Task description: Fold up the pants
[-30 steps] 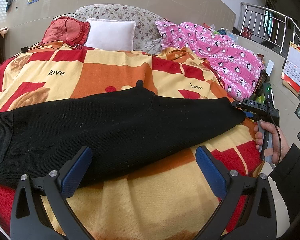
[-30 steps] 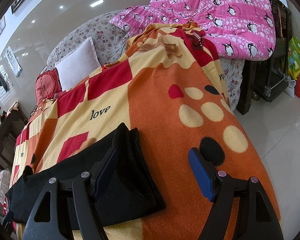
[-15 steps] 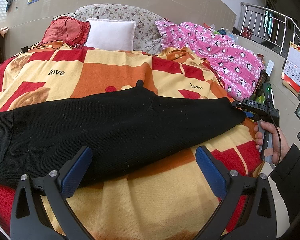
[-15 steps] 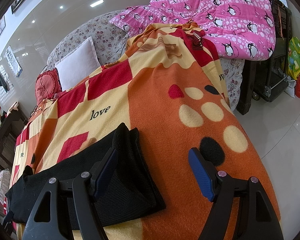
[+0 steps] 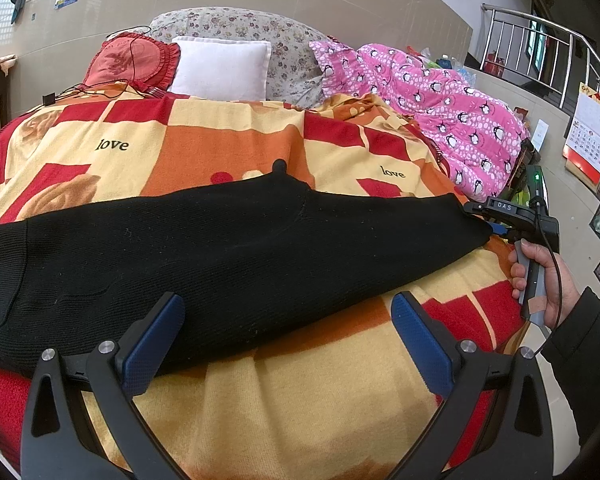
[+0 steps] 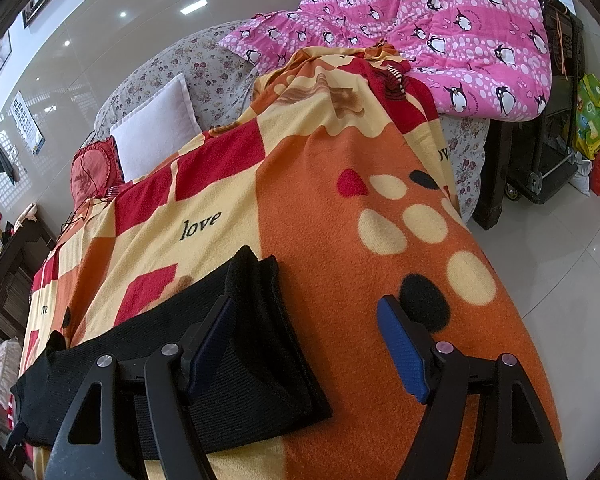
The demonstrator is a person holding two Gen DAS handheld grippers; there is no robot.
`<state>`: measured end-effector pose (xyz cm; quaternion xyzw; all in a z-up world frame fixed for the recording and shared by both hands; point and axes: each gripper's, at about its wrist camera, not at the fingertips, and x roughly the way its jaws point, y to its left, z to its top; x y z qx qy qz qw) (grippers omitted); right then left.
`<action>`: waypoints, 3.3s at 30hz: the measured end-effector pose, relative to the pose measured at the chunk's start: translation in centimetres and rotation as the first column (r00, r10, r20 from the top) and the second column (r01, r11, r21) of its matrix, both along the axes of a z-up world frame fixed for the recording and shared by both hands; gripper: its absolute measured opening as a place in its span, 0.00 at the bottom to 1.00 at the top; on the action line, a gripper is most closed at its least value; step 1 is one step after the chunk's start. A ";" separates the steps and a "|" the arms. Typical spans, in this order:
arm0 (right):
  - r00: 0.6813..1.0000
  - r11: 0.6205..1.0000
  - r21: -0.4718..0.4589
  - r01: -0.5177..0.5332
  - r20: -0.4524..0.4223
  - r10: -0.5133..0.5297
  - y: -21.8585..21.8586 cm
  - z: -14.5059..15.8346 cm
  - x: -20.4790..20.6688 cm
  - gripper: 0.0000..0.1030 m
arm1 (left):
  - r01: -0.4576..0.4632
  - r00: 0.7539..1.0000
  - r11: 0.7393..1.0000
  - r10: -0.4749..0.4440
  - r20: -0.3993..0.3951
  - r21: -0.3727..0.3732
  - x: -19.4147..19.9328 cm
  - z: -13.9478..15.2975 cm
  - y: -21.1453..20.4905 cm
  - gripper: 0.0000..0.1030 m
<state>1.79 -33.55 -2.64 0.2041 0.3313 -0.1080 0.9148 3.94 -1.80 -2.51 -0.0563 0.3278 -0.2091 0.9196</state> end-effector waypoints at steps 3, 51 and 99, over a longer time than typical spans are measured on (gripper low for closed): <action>1.000 1.000 -0.001 0.001 0.000 -0.001 0.0 0.0 0.0 0.72 | -0.001 1.000 1.000 0.001 0.000 -0.001 -0.1 0.0 0.0 1.00; 0.999 0.965 -0.261 0.011 -0.030 -0.019 6.6 3.9 -9.4 0.99 | -0.034 0.998 0.983 0.024 -0.060 -0.178 0.6 -0.3 2.5 1.00; 0.999 0.854 0.521 0.019 0.027 -0.039 -2.2 -3.2 -5.0 0.07 | -0.194 0.979 0.955 0.203 0.020 -0.224 -0.8 0.3 5.3 1.00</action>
